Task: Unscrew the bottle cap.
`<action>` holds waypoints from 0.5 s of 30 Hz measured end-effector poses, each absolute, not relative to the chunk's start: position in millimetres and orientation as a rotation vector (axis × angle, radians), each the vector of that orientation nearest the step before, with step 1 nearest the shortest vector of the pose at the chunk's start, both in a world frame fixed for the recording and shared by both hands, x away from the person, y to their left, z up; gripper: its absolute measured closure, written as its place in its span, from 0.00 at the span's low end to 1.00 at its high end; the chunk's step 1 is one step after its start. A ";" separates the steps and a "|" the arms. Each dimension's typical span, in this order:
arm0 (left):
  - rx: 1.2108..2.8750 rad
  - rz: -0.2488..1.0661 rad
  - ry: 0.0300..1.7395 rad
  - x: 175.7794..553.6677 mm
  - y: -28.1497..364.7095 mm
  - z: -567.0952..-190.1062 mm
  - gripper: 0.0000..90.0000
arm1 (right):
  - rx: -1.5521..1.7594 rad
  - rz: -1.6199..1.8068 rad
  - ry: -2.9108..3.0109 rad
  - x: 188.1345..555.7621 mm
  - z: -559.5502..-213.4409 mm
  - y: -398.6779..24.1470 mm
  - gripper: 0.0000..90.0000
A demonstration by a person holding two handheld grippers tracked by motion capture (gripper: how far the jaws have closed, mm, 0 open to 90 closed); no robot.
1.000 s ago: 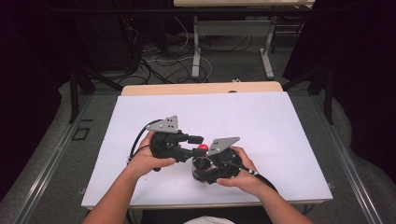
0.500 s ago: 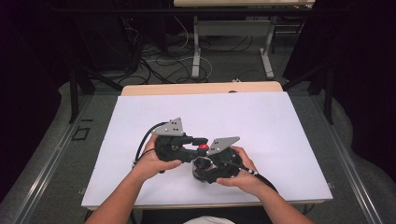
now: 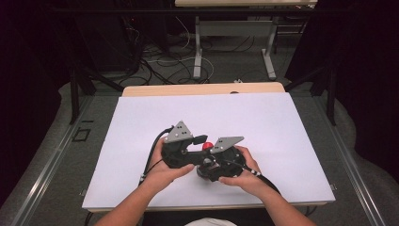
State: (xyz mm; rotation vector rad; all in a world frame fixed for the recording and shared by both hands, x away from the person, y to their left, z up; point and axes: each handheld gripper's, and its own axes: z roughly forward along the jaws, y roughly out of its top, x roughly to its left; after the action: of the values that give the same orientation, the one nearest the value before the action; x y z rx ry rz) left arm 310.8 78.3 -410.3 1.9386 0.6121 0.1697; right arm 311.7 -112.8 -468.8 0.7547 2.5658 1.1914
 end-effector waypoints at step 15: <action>1.943 -0.118 0.306 343.5 105.7 -414.8 0.53 | 0.663 1.226 2.628 307.1 -468.2 -107.8 0.33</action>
State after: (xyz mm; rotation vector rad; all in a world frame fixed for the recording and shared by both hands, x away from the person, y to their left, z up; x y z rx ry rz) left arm 343.5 105.7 -414.8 1.9427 0.3063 -0.1181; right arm 307.1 -107.8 -468.2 0.6626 2.6275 1.2261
